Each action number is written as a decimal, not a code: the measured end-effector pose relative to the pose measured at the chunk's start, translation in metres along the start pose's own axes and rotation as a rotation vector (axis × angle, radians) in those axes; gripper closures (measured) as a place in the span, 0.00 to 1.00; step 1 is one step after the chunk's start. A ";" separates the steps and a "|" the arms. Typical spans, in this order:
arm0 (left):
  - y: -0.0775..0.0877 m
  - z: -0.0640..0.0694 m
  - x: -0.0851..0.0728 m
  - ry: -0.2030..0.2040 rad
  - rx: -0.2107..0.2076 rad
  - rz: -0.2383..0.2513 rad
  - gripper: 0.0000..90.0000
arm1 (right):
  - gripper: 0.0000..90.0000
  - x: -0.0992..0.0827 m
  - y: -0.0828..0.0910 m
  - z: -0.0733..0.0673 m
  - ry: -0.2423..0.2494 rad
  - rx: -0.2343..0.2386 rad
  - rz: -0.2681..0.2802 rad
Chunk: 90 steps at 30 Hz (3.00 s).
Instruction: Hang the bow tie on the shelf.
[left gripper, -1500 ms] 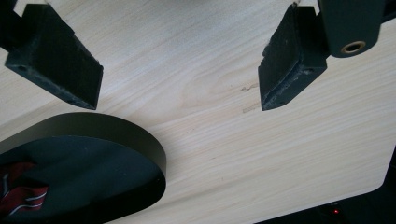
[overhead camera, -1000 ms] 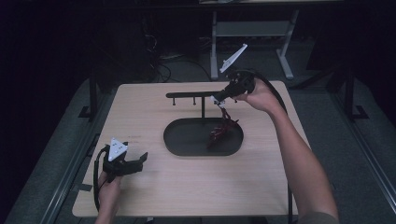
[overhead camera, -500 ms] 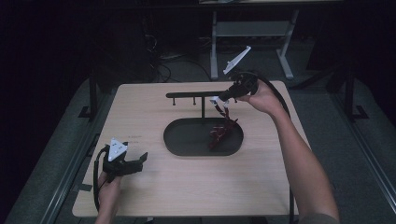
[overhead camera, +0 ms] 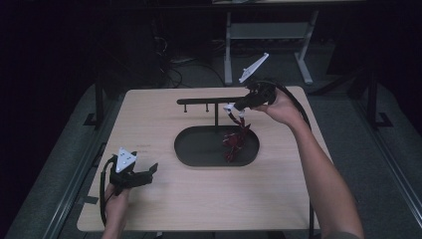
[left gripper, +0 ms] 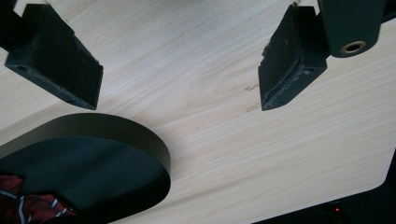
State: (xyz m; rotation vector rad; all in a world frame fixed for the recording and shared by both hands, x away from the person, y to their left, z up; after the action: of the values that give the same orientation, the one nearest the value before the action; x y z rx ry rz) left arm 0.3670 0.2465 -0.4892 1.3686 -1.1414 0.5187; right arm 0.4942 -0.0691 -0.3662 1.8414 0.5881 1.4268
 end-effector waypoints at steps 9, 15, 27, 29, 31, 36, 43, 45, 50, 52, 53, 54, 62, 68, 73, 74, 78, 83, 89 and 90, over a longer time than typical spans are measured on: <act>0.000 0.001 -0.001 -0.001 -0.002 -0.003 0.15 | 0.95 -0.002 -0.005 0.001 0.003 -0.007 -0.004; 0.000 -0.001 -0.001 -0.002 0.001 -0.001 0.15 | 0.96 -0.002 -0.007 0.003 -0.007 -0.012 -0.002; 0.001 -0.001 -0.001 0.004 0.000 -0.002 0.15 | 0.96 -0.003 -0.007 0.005 -0.008 -0.014 -0.001; 0.000 0.000 -0.001 0.001 -0.001 -0.002 0.15 | 0.96 -0.004 -0.006 0.003 -0.012 -0.007 0.003; 0.001 0.000 -0.001 0.001 0.000 -0.002 0.15 | 0.96 -0.005 -0.006 0.003 -0.012 -0.004 0.003; 0.001 -0.001 -0.001 0.004 0.001 -0.006 0.15 | 0.94 -0.007 -0.003 0.000 -0.013 0.004 0.012; 0.001 -0.001 -0.001 0.001 0.000 -0.002 0.15 | 0.93 -0.006 0.001 -0.005 -0.004 0.017 0.020; 0.001 -0.001 -0.001 0.004 0.001 -0.001 0.15 | 0.92 -0.007 0.002 -0.008 -0.005 0.031 0.018; 0.001 -0.001 -0.001 0.008 0.002 -0.003 0.15 | 0.91 -0.008 0.002 -0.011 -0.003 0.039 0.010; 0.002 -0.001 -0.001 0.001 0.001 -0.002 0.15 | 0.90 -0.009 0.003 -0.013 0.003 0.043 0.010; 0.002 -0.001 -0.001 0.003 0.001 -0.001 0.15 | 0.90 -0.009 0.003 -0.014 -0.001 0.048 0.012; 0.002 -0.001 -0.001 0.003 0.001 -0.001 0.15 | 0.90 -0.009 0.003 -0.014 -0.001 0.048 0.012; 0.002 -0.001 -0.001 0.004 0.003 -0.002 0.15 | 0.86 -0.016 0.001 -0.021 -0.002 0.074 0.004; 0.002 -0.001 -0.001 0.000 0.004 -0.006 0.15 | 0.83 -0.022 0.000 -0.025 0.000 0.088 -0.001; 0.002 0.000 -0.001 0.002 0.003 -0.003 0.15 | 0.82 -0.024 0.000 -0.028 0.000 0.095 0.001; 0.002 0.000 -0.001 0.002 0.003 -0.003 0.15 | 0.82 -0.024 0.000 -0.028 0.000 0.095 0.001; 0.003 -0.001 -0.001 0.005 0.005 -0.005 0.15 | 0.80 -0.026 0.000 -0.031 0.001 0.098 0.004; 0.002 -0.001 -0.001 0.000 0.005 -0.006 0.15 | 0.78 -0.031 -0.001 -0.034 -0.004 0.100 0.001; 0.002 -0.001 -0.001 0.000 0.006 -0.007 0.15 | 0.76 -0.036 -0.003 -0.035 -0.014 0.110 -0.002; 0.002 -0.001 -0.001 0.000 0.007 -0.008 0.15 | 0.76 -0.036 -0.004 -0.035 -0.009 0.111 -0.001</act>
State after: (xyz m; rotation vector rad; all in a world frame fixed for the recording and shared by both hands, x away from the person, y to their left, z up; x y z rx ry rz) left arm 0.3648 0.2486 -0.4891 1.3788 -1.1347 0.5167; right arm 0.4507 -0.0838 -0.3873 1.9321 0.6752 1.4102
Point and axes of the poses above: each handheld gripper's, and its own axes: y roughly backward along the jaws, x roughly out of its top, z roughly to its right, the point moved 10 cm from there along -y, roughly forward along the jaws, and after that the axes turned 9 degrees about x, right-handed, at the moved point
